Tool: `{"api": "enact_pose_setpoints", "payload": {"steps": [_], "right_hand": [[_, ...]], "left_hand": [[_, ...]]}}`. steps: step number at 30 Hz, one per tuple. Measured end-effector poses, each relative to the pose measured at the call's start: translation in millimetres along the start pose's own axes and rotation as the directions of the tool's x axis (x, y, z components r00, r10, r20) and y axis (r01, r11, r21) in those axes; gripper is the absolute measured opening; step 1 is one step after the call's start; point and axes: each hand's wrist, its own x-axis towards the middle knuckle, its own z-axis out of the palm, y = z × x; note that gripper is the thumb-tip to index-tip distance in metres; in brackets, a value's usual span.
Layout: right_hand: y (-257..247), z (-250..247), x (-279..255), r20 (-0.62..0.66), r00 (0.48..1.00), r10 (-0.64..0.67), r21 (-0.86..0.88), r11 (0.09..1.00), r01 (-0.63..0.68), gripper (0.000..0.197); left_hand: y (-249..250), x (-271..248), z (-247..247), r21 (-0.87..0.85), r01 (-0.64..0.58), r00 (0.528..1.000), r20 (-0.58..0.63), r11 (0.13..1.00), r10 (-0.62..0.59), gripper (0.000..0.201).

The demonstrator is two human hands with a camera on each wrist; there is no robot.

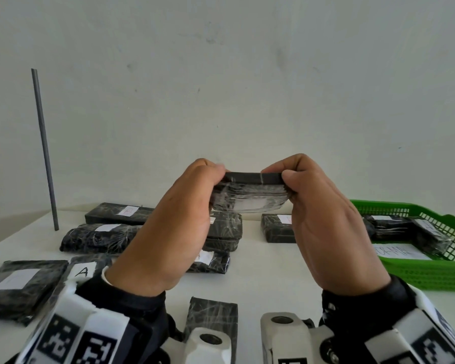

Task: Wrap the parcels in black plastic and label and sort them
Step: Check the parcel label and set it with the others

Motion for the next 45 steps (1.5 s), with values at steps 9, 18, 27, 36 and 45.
{"api": "enact_pose_setpoints", "payload": {"steps": [9, 18, 27, 36, 45], "right_hand": [[-10, -7, -14, 0.274, 0.960, -0.053, -0.057, 0.996, 0.071, 0.019], [-16, -19, -12, 0.080, 0.996, -0.047, -0.256, 0.964, 0.066, 0.032], [-12, -12, -12, 0.058, 0.997, -0.052, -0.453, 0.889, 0.073, 0.015], [3, -19, -5, -0.031, 0.999, 0.045, -0.106, 0.993, -0.048, 0.016], [4, -5, -7, 0.144, 0.986, -0.088, 0.124, 0.990, 0.071, 0.008]], "left_hand": [[-3, 6, -8, -0.211, 0.065, 0.995, -0.066, 0.975, -0.081, 0.039], [-7, 7, -17, -0.137, 0.127, 0.992, 0.040, 0.982, -0.123, 0.036], [-3, 1, -13, 0.068, -0.097, 0.990, 0.111, 0.993, 0.089, 0.017], [-12, 9, -13, -0.107, -0.193, 0.981, -0.039, 0.975, 0.190, 0.011], [-5, 3, -2, -0.236, 0.001, 0.998, 0.060, 0.972, 0.013, 0.034]]}}
